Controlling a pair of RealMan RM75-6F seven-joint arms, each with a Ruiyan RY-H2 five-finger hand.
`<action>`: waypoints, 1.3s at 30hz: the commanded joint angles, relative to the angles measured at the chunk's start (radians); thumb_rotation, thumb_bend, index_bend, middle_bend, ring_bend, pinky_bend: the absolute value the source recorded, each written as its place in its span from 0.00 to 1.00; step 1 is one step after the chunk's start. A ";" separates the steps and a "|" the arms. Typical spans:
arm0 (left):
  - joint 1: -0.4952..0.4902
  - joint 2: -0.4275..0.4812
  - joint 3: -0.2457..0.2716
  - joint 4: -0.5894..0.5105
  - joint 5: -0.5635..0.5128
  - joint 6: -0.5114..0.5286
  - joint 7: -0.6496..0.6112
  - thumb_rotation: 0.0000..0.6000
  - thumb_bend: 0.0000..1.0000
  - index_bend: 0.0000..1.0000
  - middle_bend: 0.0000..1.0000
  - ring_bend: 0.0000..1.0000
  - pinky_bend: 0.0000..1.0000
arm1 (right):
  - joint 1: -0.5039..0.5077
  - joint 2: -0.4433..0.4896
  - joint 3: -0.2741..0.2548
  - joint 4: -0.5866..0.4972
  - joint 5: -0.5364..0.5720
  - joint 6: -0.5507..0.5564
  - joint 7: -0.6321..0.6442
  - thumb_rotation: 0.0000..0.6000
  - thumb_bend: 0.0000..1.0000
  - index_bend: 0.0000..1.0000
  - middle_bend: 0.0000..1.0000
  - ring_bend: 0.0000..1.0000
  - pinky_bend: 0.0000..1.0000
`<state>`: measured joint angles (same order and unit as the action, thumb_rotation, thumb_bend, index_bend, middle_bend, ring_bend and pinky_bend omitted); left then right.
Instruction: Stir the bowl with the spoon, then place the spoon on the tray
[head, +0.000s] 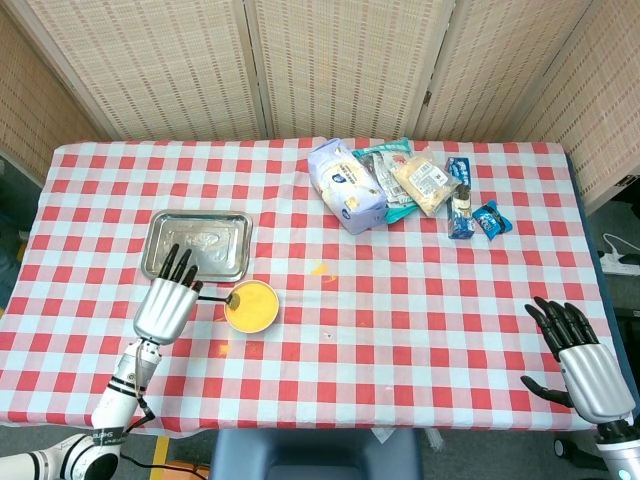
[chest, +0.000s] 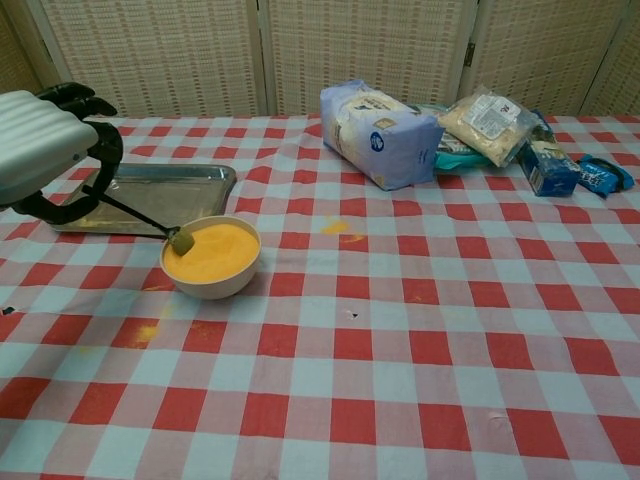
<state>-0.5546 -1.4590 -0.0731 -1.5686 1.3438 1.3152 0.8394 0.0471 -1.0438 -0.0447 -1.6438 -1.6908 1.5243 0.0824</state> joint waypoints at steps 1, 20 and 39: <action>0.002 -0.003 0.003 -0.002 -0.001 -0.008 -0.007 1.00 0.82 0.78 0.30 0.08 0.00 | 0.000 0.000 0.001 0.000 0.000 0.002 0.001 1.00 0.06 0.00 0.00 0.00 0.00; 0.004 -0.036 -0.041 -0.092 -0.006 -0.011 -0.078 1.00 0.82 0.78 0.29 0.08 0.00 | -0.007 0.010 0.001 0.003 -0.005 0.021 0.029 1.00 0.06 0.00 0.00 0.00 0.00; -0.004 -0.057 -0.066 -0.129 0.023 0.014 -0.061 1.00 0.82 0.78 0.29 0.08 0.00 | -0.011 0.017 0.001 0.007 -0.007 0.028 0.044 1.00 0.06 0.00 0.00 0.00 0.00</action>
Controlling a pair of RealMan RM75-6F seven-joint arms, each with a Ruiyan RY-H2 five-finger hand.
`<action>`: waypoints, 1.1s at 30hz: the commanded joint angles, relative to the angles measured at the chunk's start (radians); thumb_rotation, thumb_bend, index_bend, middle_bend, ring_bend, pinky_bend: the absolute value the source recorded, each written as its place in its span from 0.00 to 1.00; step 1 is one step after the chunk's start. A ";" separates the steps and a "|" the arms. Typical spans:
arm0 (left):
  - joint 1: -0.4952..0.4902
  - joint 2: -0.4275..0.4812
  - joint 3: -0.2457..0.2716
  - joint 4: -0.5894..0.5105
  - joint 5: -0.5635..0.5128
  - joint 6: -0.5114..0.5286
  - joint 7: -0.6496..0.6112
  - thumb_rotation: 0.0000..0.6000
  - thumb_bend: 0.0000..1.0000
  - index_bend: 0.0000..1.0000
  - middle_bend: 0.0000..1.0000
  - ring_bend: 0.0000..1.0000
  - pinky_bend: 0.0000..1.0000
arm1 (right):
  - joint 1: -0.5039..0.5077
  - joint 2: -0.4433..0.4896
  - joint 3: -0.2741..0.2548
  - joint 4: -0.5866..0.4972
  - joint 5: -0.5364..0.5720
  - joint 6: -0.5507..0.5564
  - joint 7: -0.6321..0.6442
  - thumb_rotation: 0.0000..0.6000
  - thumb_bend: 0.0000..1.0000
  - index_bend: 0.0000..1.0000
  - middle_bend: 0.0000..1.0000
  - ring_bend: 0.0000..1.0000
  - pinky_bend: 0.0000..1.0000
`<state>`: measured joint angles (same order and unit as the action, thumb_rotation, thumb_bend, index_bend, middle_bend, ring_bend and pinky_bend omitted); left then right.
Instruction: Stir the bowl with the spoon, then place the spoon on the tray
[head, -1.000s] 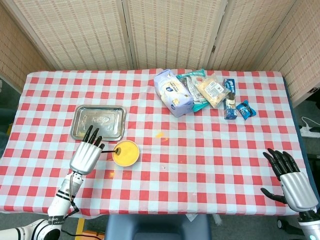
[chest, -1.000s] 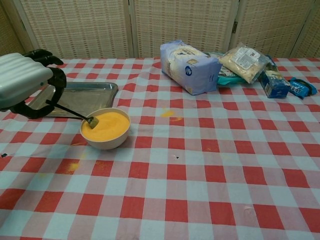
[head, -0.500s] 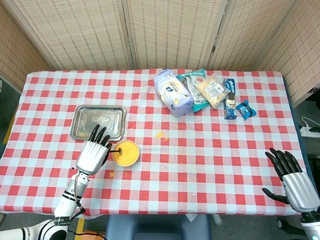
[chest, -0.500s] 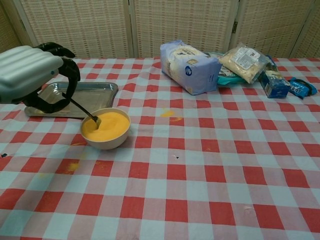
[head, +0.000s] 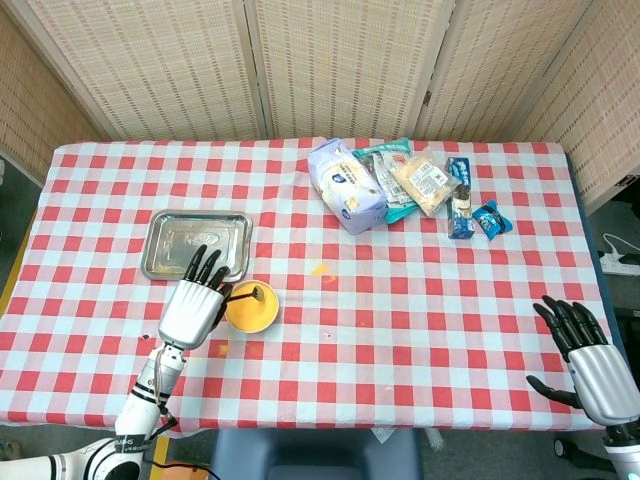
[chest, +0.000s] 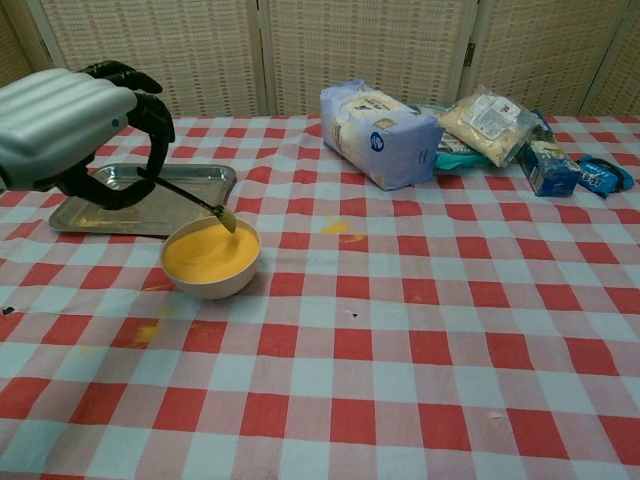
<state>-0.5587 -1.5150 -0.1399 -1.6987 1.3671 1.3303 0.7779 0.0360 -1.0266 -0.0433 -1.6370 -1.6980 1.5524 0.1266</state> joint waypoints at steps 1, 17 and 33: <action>0.000 -0.002 0.002 0.002 -0.003 -0.005 0.000 1.00 0.82 0.78 0.29 0.08 0.00 | 0.000 0.000 0.000 0.000 0.000 0.000 0.000 1.00 0.06 0.00 0.00 0.00 0.00; 0.010 -0.017 0.040 0.088 0.012 -0.025 -0.010 1.00 0.81 0.78 0.29 0.08 0.00 | -0.001 -0.004 0.001 -0.002 0.001 -0.002 -0.012 1.00 0.06 0.00 0.00 0.00 0.00; 0.050 0.026 0.061 0.177 0.034 -0.006 -0.061 1.00 0.81 0.78 0.29 0.08 0.00 | 0.004 -0.008 0.000 -0.008 0.002 -0.016 -0.025 1.00 0.06 0.00 0.00 0.00 0.00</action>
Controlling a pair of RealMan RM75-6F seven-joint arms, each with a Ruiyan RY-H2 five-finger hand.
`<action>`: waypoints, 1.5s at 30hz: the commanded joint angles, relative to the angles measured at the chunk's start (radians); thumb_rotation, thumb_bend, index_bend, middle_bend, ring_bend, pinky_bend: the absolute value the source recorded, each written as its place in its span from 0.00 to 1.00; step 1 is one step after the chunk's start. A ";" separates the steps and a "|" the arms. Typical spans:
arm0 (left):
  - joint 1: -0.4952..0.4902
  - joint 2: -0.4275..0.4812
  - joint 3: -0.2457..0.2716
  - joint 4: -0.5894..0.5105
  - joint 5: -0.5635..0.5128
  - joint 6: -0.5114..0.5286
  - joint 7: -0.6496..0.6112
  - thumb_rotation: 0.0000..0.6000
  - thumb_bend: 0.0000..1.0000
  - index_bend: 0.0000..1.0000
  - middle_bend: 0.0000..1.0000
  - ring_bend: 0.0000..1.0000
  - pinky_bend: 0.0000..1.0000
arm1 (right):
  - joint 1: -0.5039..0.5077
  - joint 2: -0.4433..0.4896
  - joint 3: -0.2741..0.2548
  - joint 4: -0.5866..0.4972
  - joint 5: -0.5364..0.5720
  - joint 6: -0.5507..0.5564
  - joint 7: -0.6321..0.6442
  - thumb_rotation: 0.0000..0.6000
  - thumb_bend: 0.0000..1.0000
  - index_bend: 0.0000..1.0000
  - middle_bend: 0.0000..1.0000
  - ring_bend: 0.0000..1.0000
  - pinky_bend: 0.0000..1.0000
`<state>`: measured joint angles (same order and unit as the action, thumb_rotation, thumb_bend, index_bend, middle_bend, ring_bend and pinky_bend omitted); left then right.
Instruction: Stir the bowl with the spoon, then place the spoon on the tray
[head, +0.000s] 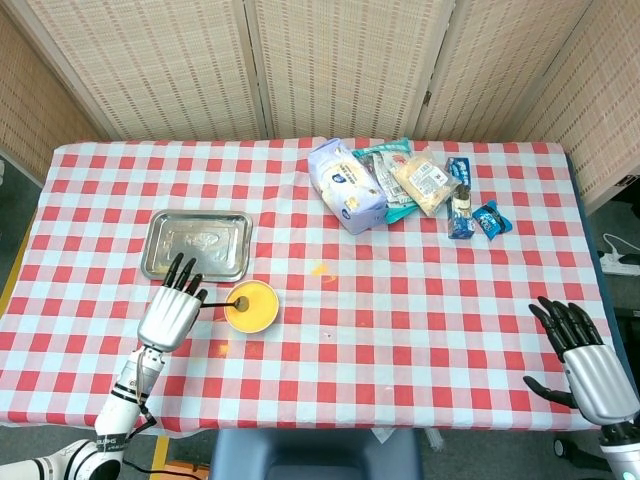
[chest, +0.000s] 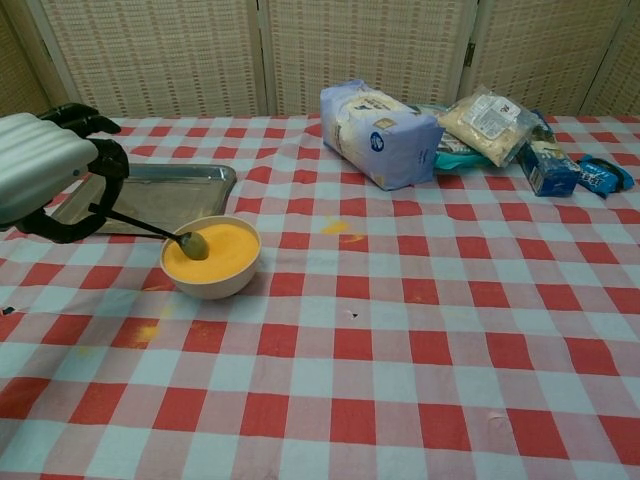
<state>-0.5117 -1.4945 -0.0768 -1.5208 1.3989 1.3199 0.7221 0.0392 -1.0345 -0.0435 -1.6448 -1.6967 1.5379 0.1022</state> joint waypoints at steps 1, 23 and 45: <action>0.005 0.008 -0.004 -0.003 0.004 0.007 -0.008 1.00 0.81 0.78 0.29 0.08 0.00 | 0.001 0.000 0.000 -0.001 0.002 -0.002 -0.001 1.00 0.06 0.00 0.00 0.00 0.00; 0.013 0.068 -0.027 -0.065 0.024 0.013 -0.024 1.00 0.81 0.78 0.30 0.07 0.00 | 0.000 0.012 -0.008 -0.009 -0.002 -0.008 0.005 1.00 0.06 0.00 0.00 0.00 0.00; 0.006 0.045 0.010 -0.083 0.085 -0.030 -0.058 1.00 0.80 0.78 0.31 0.08 0.00 | -0.005 0.041 -0.030 -0.015 -0.043 0.011 0.054 1.00 0.06 0.00 0.00 0.00 0.00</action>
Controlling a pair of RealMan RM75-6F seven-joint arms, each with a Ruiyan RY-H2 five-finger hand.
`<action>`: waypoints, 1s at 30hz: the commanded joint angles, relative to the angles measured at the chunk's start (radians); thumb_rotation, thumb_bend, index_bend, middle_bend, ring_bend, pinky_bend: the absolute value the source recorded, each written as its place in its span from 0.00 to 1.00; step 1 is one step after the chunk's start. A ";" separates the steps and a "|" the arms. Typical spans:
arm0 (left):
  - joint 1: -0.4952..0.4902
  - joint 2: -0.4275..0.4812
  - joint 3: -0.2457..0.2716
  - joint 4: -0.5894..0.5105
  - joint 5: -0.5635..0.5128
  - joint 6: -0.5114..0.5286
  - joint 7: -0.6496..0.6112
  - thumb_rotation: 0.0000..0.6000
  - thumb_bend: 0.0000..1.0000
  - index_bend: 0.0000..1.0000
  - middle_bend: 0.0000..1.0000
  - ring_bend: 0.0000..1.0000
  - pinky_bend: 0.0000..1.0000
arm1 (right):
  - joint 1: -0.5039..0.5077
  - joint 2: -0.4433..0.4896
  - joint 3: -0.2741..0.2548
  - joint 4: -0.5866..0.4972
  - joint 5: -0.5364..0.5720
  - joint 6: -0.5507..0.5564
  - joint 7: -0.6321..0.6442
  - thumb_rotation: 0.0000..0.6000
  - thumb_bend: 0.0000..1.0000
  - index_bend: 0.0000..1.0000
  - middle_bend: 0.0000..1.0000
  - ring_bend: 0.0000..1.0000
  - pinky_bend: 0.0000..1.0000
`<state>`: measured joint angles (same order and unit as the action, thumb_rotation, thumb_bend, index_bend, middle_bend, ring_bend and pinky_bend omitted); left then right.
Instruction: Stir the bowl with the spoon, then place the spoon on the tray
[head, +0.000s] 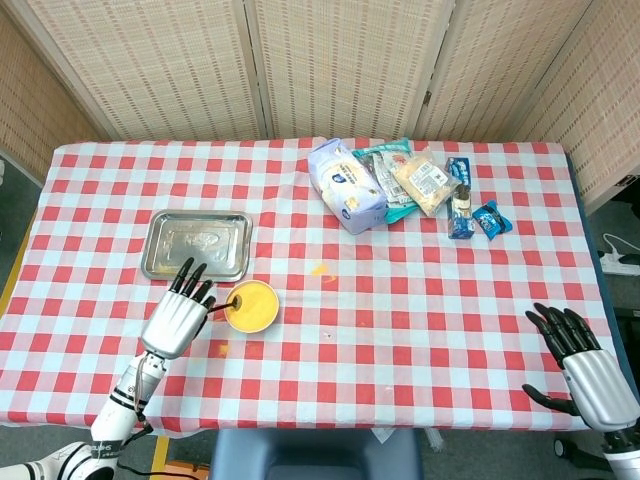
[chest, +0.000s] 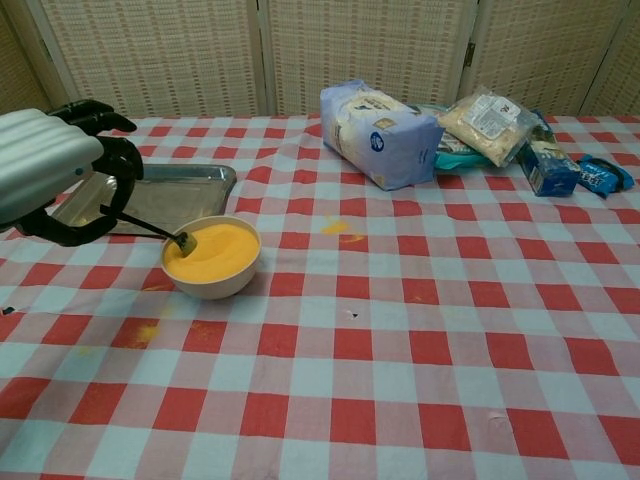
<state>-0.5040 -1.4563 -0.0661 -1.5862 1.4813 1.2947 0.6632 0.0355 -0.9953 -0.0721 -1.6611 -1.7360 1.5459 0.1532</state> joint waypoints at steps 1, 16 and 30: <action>-0.002 0.008 -0.001 -0.024 0.008 -0.003 0.006 1.00 0.80 0.78 0.31 0.08 0.00 | -0.002 0.003 -0.002 0.001 -0.006 0.005 0.005 1.00 0.06 0.00 0.00 0.00 0.00; -0.006 -0.003 -0.014 -0.076 0.051 0.014 0.020 1.00 0.80 0.78 0.31 0.08 0.00 | -0.013 0.007 -0.007 0.006 -0.020 0.029 0.014 1.00 0.06 0.00 0.00 0.00 0.00; 0.008 0.055 -0.115 -0.025 -0.050 0.038 -0.153 1.00 0.80 0.78 0.33 0.08 0.00 | -0.011 0.006 -0.004 0.006 -0.012 0.022 0.014 1.00 0.06 0.00 0.00 0.00 0.00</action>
<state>-0.4979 -1.4181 -0.1534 -1.6365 1.4650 1.3359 0.5617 0.0244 -0.9890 -0.0755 -1.6550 -1.7473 1.5689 0.1688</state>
